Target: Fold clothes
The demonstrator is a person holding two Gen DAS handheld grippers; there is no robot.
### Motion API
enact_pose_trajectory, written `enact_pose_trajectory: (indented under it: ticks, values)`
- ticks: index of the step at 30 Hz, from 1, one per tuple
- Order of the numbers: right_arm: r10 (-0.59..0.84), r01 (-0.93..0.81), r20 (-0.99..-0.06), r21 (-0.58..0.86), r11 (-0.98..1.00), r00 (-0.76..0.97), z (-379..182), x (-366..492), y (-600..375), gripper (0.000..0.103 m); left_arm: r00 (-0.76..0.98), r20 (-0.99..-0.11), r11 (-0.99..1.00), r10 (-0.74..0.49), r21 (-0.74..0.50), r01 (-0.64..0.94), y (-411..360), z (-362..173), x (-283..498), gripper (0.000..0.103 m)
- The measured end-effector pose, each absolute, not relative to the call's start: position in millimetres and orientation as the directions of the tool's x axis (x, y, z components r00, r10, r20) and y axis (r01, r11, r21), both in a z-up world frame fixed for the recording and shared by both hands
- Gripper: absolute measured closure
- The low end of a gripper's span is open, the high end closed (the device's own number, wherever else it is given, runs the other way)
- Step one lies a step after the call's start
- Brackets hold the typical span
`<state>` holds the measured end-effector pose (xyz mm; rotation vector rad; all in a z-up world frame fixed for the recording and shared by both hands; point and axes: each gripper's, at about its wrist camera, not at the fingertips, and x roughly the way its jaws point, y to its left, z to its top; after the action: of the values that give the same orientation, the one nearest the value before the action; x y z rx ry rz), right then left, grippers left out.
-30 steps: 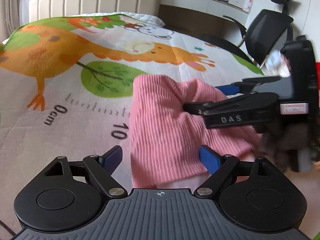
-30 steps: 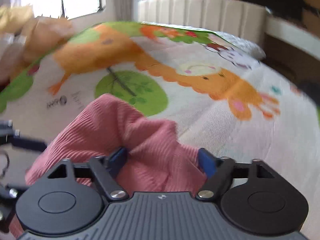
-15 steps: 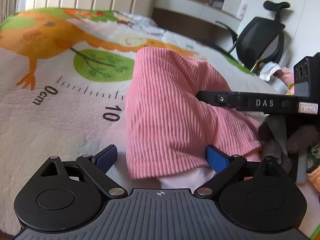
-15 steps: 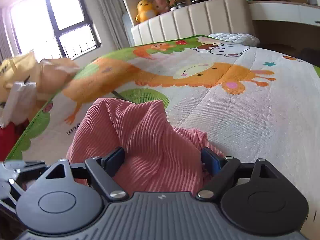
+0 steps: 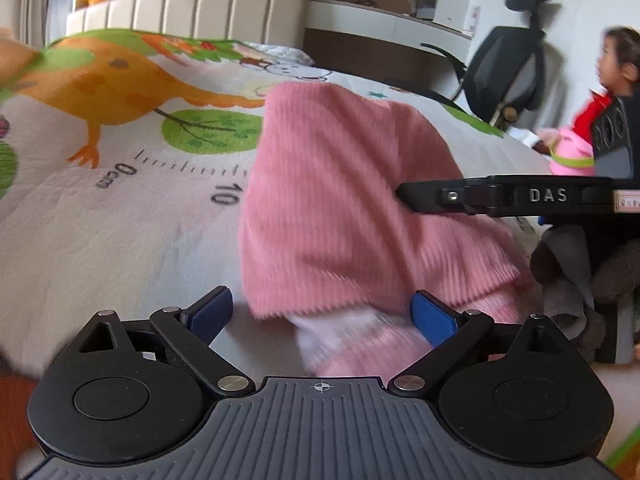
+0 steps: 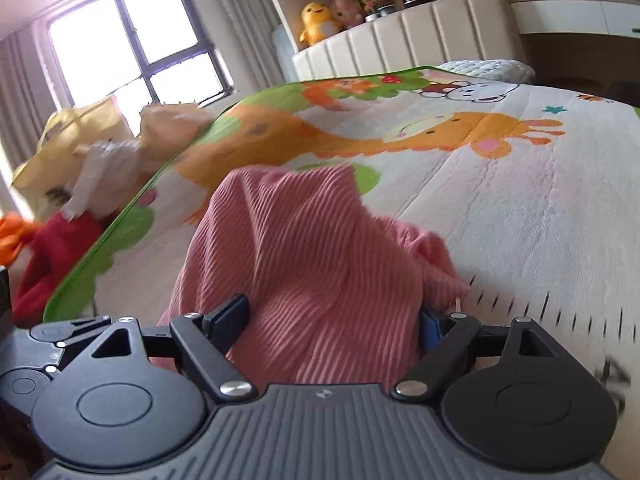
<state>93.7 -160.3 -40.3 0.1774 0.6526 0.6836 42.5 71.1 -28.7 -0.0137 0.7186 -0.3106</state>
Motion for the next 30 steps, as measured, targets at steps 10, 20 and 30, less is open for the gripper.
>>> enact_pose_trajectory:
  ticks: [10,20,30]
  values:
    - [0.633,-0.593,-0.554,0.283,0.754,0.541,-33.1,75.7,-152.3,0.005,0.703,-0.56,0.892,-0.439,-0.361,0.27,104.6,29.7,8.4,0.005]
    - [0.407,-0.479,-0.61,0.051,0.876,0.68,-14.8,120.1,-158.4,0.013,0.694,-0.633,0.936,-0.342,-0.293,0.194,114.2,15.4,107.3,0.004]
    - [0.571,-0.665,-0.649,0.133,0.735,0.502,-28.7,169.1,-94.2,0.043,0.676,-0.65,0.925,-0.346,-0.359,0.128,142.3,-3.7,116.2,0.005]
